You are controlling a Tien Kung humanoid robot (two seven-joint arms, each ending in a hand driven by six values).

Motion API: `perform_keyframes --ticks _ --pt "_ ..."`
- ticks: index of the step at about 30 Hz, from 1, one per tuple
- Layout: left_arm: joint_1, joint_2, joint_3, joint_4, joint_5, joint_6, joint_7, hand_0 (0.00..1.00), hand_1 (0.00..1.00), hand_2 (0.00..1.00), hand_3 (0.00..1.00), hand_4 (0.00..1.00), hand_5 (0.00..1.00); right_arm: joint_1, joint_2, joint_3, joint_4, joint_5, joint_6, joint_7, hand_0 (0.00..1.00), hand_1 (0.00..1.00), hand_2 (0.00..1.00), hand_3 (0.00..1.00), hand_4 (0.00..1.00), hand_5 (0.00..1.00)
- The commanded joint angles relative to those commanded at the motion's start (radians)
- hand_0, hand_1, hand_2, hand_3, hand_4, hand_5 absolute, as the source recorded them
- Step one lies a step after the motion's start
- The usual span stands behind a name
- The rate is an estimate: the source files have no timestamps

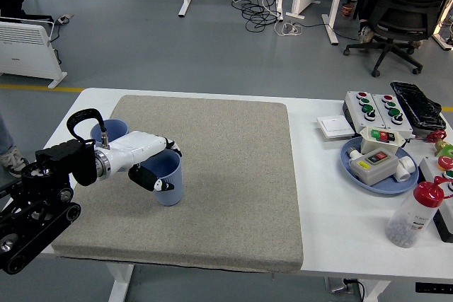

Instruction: Push cup pick cup insert cup

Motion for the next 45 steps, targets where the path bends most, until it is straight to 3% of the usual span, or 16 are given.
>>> perform_keyframes --ticks 5,10,13,16,22,25,27,32,36,45 --pt "-0.011 0.029 -0.013 -0.065 -0.040 -0.038 0.026 0.430 0.547 0.568 0.502 0.472 0.070 0.001 -0.001 -0.002 0.000 0.004 0.000 0.001 0.688 0.609 0.640 0.573 0.098 0.488" --pt "-0.038 0.087 -0.033 -0.152 -0.089 -0.082 0.056 0.433 0.545 0.552 0.500 0.457 0.054 0.001 -0.002 -0.005 0.000 0.011 0.000 0.002 0.688 0.609 0.640 0.573 0.098 0.488" --pt "-0.076 0.125 -0.079 -0.198 -0.112 -0.116 0.062 0.433 0.545 0.552 0.500 0.457 0.054 0.000 -0.002 -0.005 0.000 0.012 0.000 0.002 0.688 0.609 0.640 0.573 0.098 0.488" --pt "-0.114 0.146 -0.112 -0.198 -0.130 -0.135 0.063 0.436 0.545 0.550 0.500 0.460 0.045 -0.001 -0.002 -0.003 0.000 0.010 0.000 0.001 0.688 0.609 0.640 0.574 0.098 0.488" --pt "-0.184 0.175 -0.138 -0.105 -0.092 -0.141 0.056 0.440 0.543 0.550 0.501 0.467 0.047 -0.002 -0.002 -0.003 0.000 0.012 -0.001 0.000 0.688 0.609 0.640 0.573 0.099 0.488" --pt "-0.201 0.175 -0.136 -0.055 -0.077 -0.137 0.050 0.440 0.543 0.550 0.501 0.467 0.047 -0.004 -0.002 -0.003 0.001 0.014 -0.002 0.001 0.688 0.609 0.640 0.573 0.099 0.488" --pt "-0.217 0.166 -0.129 -0.001 -0.042 -0.130 0.041 0.443 0.547 0.551 0.502 0.467 0.042 -0.008 -0.001 0.000 0.001 0.009 -0.002 -0.001 0.688 0.609 0.640 0.573 0.098 0.488" --pt "-0.231 0.149 -0.117 0.068 -0.024 -0.121 0.031 0.443 0.547 0.551 0.502 0.467 0.042 -0.012 0.000 0.004 0.001 0.003 -0.003 -0.003 0.688 0.609 0.640 0.573 0.098 0.488" --pt "-0.232 0.117 -0.124 0.151 0.006 -0.110 0.017 0.443 0.548 0.554 0.503 0.466 0.038 -0.015 0.001 0.009 0.002 -0.007 -0.003 -0.006 0.688 0.609 0.640 0.573 0.099 0.487" --pt "-0.235 0.100 -0.116 0.226 0.034 -0.088 -0.003 0.446 0.552 0.555 0.506 0.479 0.028 -0.016 0.002 0.007 0.002 -0.003 -0.003 -0.005 0.688 0.610 0.640 0.573 0.099 0.488"
